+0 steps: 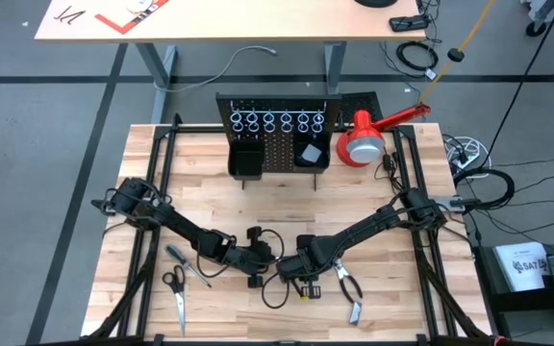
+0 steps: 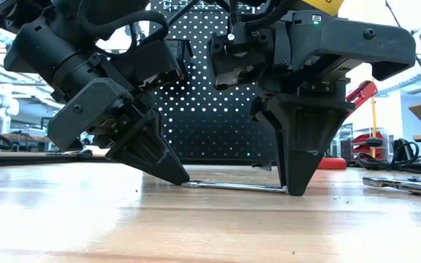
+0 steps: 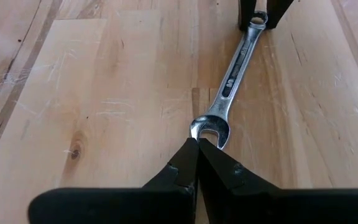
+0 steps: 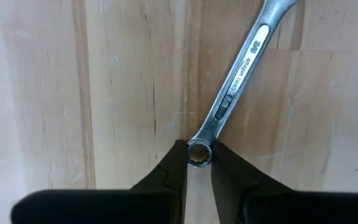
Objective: Hang tools onto peg board
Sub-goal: Hang the wrench on the pegboard
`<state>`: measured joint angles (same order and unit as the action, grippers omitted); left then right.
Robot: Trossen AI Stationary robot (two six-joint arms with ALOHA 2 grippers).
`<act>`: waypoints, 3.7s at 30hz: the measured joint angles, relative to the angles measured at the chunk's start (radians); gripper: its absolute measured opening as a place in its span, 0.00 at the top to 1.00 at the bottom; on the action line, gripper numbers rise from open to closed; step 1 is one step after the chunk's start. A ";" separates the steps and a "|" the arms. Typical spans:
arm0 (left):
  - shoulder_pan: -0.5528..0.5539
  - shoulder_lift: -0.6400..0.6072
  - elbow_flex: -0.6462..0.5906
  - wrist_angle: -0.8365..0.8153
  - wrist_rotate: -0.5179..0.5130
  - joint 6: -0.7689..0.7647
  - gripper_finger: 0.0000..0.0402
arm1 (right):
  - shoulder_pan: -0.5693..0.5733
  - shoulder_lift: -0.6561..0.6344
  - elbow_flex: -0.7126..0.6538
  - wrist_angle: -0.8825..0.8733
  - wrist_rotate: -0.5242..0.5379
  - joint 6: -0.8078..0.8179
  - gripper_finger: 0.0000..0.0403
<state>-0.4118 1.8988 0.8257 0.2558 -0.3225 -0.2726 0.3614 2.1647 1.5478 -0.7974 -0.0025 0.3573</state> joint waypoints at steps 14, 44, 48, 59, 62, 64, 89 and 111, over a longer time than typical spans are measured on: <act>0.000 -0.032 -0.003 0.003 0.006 0.026 0.96 | 0.012 -0.053 -0.003 -0.013 0.025 0.021 0.90; 0.004 -0.001 0.001 0.028 0.004 -0.031 0.96 | 0.019 -0.079 -0.002 -0.108 0.160 0.019 0.71; 0.005 0.004 0.002 0.030 0.004 -0.036 0.96 | 0.020 -0.063 -0.002 -0.083 0.108 0.002 0.67; 0.006 0.005 0.002 0.027 0.010 -0.036 0.96 | 0.025 -0.082 -0.001 -0.128 0.107 0.071 0.69; 0.006 0.006 0.002 0.027 0.010 -0.029 0.96 | 0.036 -0.080 -0.002 -0.138 0.101 0.085 0.76; 0.006 0.006 0.002 0.027 0.010 -0.029 0.96 | 0.042 -0.078 -0.002 -0.123 0.101 0.086 0.82; 0.009 0.006 0.001 0.042 0.053 -0.025 0.96 | 0.040 -0.037 0.001 -0.074 0.060 0.103 1.00; -0.023 -0.002 0.001 0.049 0.094 0.104 0.56 | 0.040 -0.035 0.000 -0.069 0.057 0.099 1.00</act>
<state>-0.4351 1.8969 0.8265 0.3052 -0.2282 -0.1685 0.4011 2.1294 1.5475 -0.8661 0.0544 0.4559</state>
